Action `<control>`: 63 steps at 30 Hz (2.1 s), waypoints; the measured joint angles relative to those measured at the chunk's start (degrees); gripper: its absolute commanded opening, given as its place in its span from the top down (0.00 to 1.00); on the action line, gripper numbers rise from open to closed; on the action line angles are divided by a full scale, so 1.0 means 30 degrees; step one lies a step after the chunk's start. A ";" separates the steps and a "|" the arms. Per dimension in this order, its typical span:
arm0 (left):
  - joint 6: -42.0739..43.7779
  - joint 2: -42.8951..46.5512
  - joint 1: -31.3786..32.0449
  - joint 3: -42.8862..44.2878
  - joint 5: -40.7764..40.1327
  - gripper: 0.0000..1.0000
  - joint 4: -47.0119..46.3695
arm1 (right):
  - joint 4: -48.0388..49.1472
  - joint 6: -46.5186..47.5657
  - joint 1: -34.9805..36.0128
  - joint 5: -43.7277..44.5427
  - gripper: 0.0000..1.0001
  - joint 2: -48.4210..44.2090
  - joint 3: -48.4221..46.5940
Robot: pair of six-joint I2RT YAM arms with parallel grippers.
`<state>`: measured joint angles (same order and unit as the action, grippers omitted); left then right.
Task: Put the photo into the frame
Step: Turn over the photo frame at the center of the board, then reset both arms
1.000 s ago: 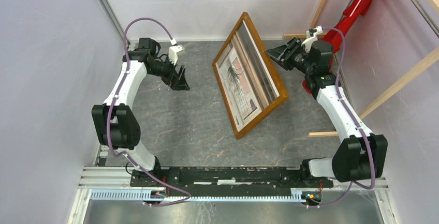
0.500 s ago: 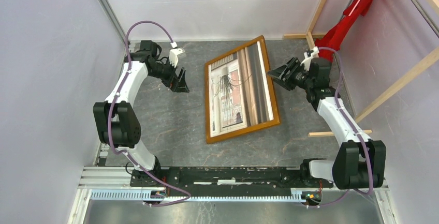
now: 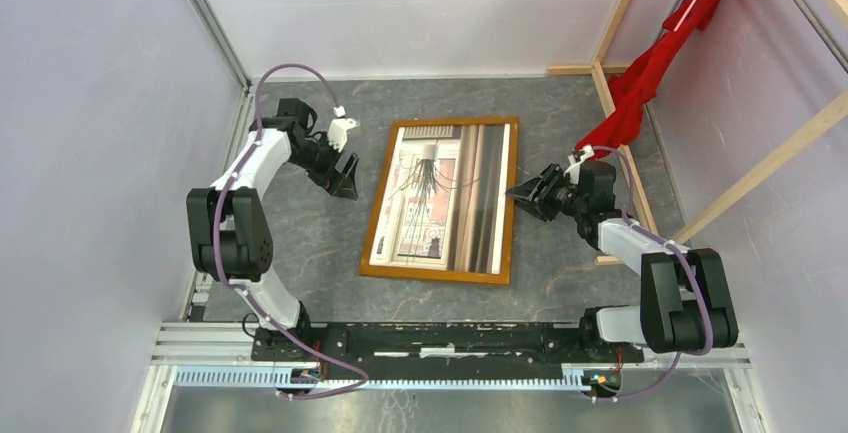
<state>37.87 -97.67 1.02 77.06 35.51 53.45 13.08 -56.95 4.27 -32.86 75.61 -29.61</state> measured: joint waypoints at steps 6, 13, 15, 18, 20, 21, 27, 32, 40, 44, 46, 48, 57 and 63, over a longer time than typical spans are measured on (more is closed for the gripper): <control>0.0546 -0.1319 -0.0772 -0.1304 -0.1894 0.03 -0.0998 | 0.1916 -0.0204 0.0146 -0.0117 0.49 0.1370 0.1260; 0.0583 -0.1392 -0.0954 -0.1588 -0.2375 0.00 -0.1479 | 0.0503 0.1800 0.0474 0.0313 0.02 0.2827 0.0627; 0.0576 -0.1377 -0.0984 -0.1588 -0.2375 0.00 -0.1639 | -0.1209 0.3322 0.0729 0.1209 0.02 0.2929 -0.0568; 0.0554 -0.1319 -0.1166 -0.1588 -0.2244 0.00 -0.1916 | -0.3351 0.5486 0.1297 0.3096 0.02 0.2929 -0.2594; 0.0532 -0.1304 -0.1457 -0.1581 -0.1982 0.00 -0.1989 | -0.4422 0.6710 0.1865 0.4641 0.02 0.2885 -0.3606; 0.0459 -0.1304 -0.1690 -0.1566 -0.1734 0.00 -0.2018 | -0.4925 0.7286 0.2259 0.5501 0.02 0.2798 -0.3971; -0.1202 -0.1290 -0.3949 -0.1552 0.0262 0.00 -0.3439 | -0.5464 1.0834 0.5187 1.1686 0.02 0.0532 -0.3847; -0.4109 -0.0532 -0.5056 -0.3934 0.0780 0.00 -0.8320 | -0.3206 1.3245 0.5697 1.6247 0.02 -0.0415 -0.2987; -0.8160 0.0044 -0.4838 -1.0003 0.1377 0.00 -1.8105 | -0.2106 1.8141 0.5923 2.2309 0.02 0.3832 -0.3155; -0.9544 0.0044 -0.4845 -1.1883 0.1464 0.00 -2.2680 | 0.1982 1.9664 0.5027 2.3707 0.02 0.2324 0.1231; -1.0003 0.0044 -0.4823 -1.2502 0.1545 0.00 -2.4086 | 0.4153 1.9941 0.4386 2.4072 0.02 0.1552 0.3235; -1.0506 0.0109 -0.4779 -1.3158 0.1559 0.00 -2.5471 | 0.6404 2.0159 0.3657 2.4217 0.02 0.0998 0.4823; -1.1191 0.2980 -0.3606 -1.6772 -0.0364 0.00 -2.9791 | 1.5140 2.1740 0.2222 2.1995 0.02 -0.0131 0.9457; -1.1176 0.5071 -0.2011 -1.8717 -0.2681 0.00 -3.1860 | 2.1405 2.2644 0.2193 2.0116 0.02 0.1107 0.9610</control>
<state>4.34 -82.46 -5.02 20.91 27.46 -42.13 77.30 10.98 10.85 27.49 78.94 -0.78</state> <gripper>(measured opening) 0.996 0.979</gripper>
